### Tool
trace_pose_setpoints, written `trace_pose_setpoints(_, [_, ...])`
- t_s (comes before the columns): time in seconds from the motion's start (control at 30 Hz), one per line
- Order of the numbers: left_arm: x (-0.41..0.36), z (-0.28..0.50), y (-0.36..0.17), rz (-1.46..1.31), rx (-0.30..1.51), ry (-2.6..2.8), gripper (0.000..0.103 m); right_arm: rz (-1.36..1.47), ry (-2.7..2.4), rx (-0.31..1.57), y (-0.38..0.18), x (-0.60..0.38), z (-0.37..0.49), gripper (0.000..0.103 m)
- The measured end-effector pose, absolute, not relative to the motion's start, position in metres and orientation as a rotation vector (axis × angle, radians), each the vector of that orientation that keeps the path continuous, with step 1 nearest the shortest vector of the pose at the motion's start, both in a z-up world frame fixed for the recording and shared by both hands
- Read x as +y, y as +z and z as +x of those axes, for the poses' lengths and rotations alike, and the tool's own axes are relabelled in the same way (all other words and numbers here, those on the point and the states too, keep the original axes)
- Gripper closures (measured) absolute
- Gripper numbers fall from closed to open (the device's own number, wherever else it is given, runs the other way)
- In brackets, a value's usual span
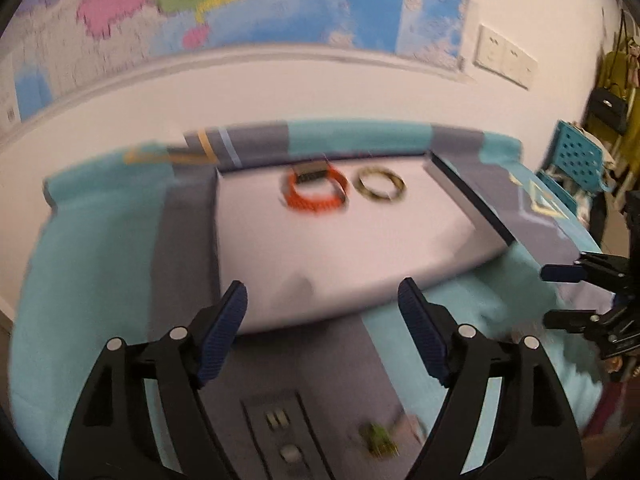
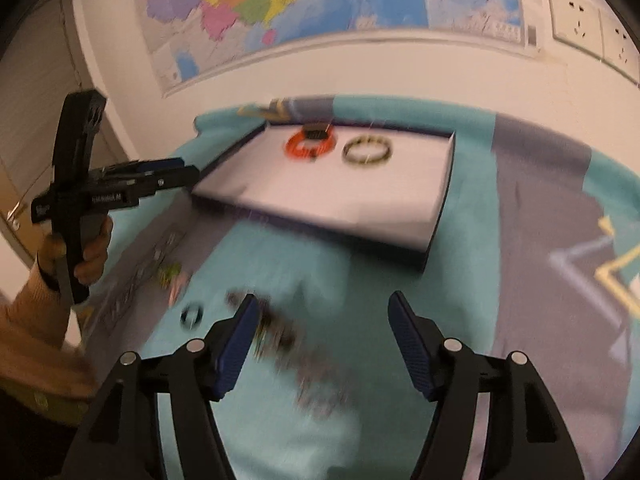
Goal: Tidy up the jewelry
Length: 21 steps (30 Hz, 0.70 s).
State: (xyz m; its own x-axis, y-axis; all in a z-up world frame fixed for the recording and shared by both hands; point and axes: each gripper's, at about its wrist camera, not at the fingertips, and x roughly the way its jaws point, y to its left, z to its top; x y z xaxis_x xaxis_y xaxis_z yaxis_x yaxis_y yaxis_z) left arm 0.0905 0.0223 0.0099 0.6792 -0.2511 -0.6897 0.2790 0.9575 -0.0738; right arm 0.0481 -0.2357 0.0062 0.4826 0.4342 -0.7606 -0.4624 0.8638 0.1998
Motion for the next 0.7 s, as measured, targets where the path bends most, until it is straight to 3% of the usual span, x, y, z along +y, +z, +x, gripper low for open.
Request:
trace_pose_setpoints(0.3, [0.020,0.050,-0.010,0.042,0.794,-0.313,0.026,-0.169,0.518,0.953,-0.016,-0.217,0.028,0.044])
trace_pose_setpoints(0.37, [0.021,0.046,-0.012,0.037,0.801,-0.304,0.026,-0.176,0.528,0.945,-0.016,-0.216,0.029,0.056])
trace_pose_setpoints(0.43, [0.024,0.043,-0.015,0.026,0.814,-0.306,0.026,-0.188,0.525,0.951,-0.017,-0.215,0.030,0.061])
trace_pose_setpoints(0.5, [0.025,0.041,-0.017,0.023,0.820,-0.300,0.026,-0.198,0.518,0.949,-0.016,-0.216,0.030,0.075])
trace_pose_setpoints(0.7, [0.029,0.034,-0.017,0.018,0.820,-0.302,0.026,-0.119,0.519,0.953,-0.012,-0.228,0.031,0.086])
